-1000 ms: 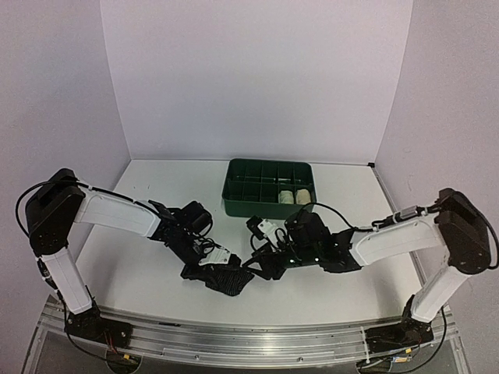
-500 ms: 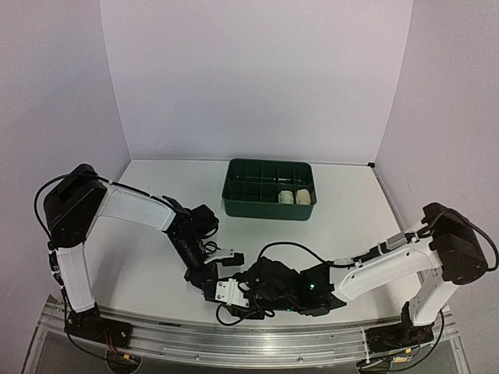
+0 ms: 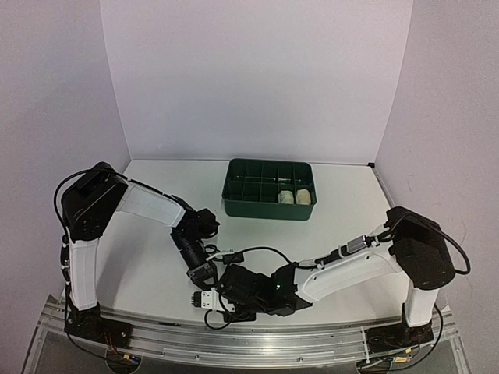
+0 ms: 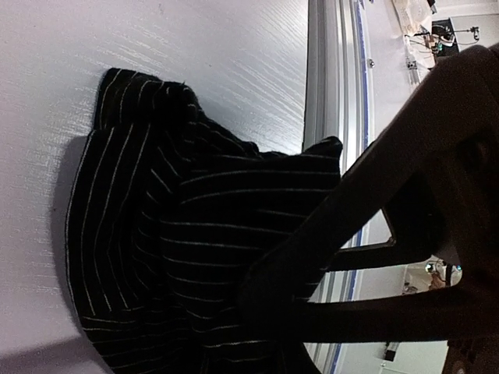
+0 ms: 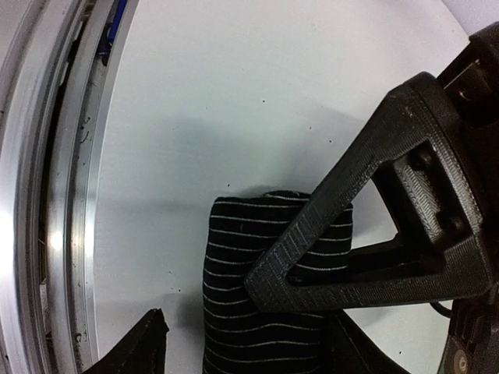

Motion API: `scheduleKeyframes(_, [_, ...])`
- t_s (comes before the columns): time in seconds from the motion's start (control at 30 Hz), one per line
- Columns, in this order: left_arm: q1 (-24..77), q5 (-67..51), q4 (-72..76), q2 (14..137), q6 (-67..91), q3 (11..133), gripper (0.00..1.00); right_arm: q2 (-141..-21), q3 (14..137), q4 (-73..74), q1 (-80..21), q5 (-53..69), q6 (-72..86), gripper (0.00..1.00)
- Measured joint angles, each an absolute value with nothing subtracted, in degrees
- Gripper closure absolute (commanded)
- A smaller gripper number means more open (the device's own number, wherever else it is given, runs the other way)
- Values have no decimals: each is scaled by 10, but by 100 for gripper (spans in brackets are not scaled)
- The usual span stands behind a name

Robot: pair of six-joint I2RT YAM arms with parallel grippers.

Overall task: Roll the underwear
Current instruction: Pick up the underwear from the center of the board.

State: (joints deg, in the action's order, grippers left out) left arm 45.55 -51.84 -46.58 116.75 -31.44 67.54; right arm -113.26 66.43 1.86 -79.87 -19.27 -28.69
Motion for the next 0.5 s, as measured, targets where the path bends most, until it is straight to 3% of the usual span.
scheduleKeyframes(0.33, [450,-554,-498,1201,-320,698,100,-1178,743,111,-774,-194,-199,45])
scheduleKeyframes(0.4, [450,-555,-501,1202,-326,700,100,-1180,748,124,-769,-183,-182,58])
scheduleKeyframes(0.43, [450,-554,-501,1202,-328,701,99,-1181,751,129,-768,-178,-175,71])
scheduleKeyframes(0.5, [450,-554,-501,1202,-331,701,89,-1183,756,143,-765,-166,-165,90])
